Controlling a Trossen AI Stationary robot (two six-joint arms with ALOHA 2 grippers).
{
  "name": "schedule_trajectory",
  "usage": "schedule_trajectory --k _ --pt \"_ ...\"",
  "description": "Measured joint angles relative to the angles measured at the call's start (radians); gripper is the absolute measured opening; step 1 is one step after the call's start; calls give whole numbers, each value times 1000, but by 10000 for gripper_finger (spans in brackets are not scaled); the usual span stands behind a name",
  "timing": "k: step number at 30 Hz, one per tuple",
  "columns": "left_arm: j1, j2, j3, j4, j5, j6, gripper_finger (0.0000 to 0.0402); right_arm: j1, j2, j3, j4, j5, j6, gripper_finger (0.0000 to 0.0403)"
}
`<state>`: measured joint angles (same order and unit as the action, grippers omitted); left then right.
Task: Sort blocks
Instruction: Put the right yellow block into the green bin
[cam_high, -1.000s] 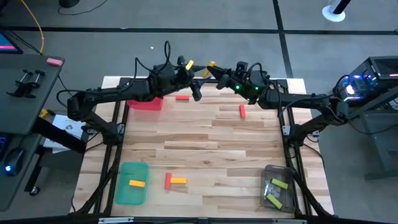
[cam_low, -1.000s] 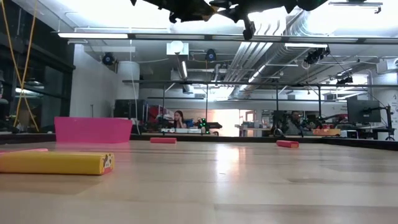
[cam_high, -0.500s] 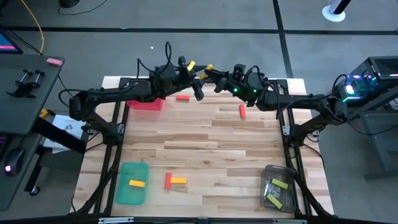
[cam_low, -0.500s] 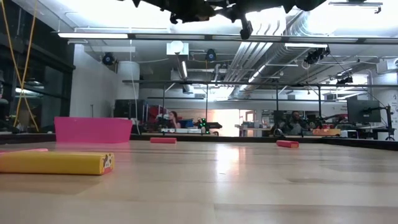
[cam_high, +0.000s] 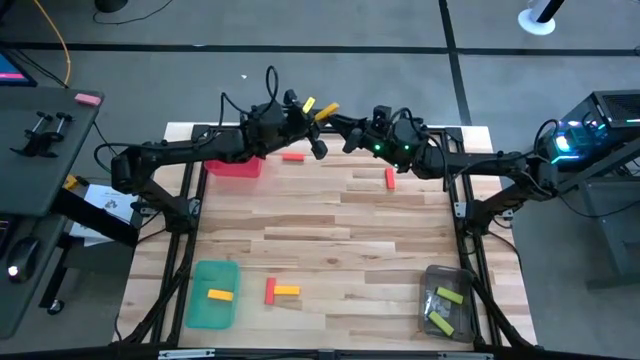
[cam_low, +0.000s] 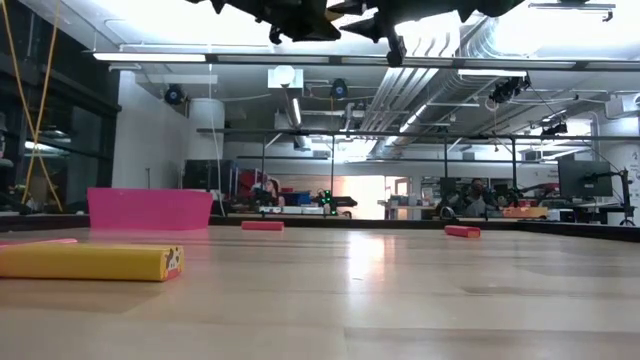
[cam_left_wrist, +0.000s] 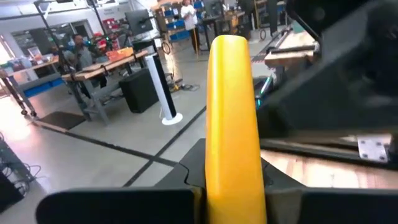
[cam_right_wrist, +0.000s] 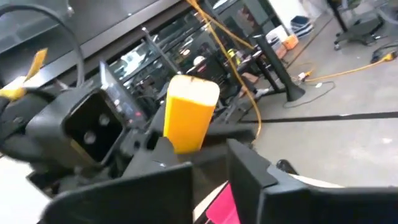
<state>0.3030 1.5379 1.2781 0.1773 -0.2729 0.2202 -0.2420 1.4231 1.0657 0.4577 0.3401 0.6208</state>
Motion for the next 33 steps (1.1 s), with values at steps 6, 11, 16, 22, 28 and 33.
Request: schedule_trajectory --k 6,11,16,22,28,33 --pt "42 -45 1 -287 -60 21 23 -4 -57 0 -3 97 -110 125" --pt "103 -146 -5 -769 -1 -142 23 -43 -150 1 -102 134 -241 169" --pt "22 -340 -98 -1117 222 -440 23 -118 -203 1 -213 130 -256 175" --pt "-381 -591 -199 -1336 348 -1008 23 -226 -191 0 -259 -19 -183 176" --pt "-781 -618 -324 -1264 356 -1502 23 -294 -171 0 -262 -171 -147 176" --pt "-905 -531 -447 -1065 541 -1620 23 -302 -171 0 -262 -204 -147 176"
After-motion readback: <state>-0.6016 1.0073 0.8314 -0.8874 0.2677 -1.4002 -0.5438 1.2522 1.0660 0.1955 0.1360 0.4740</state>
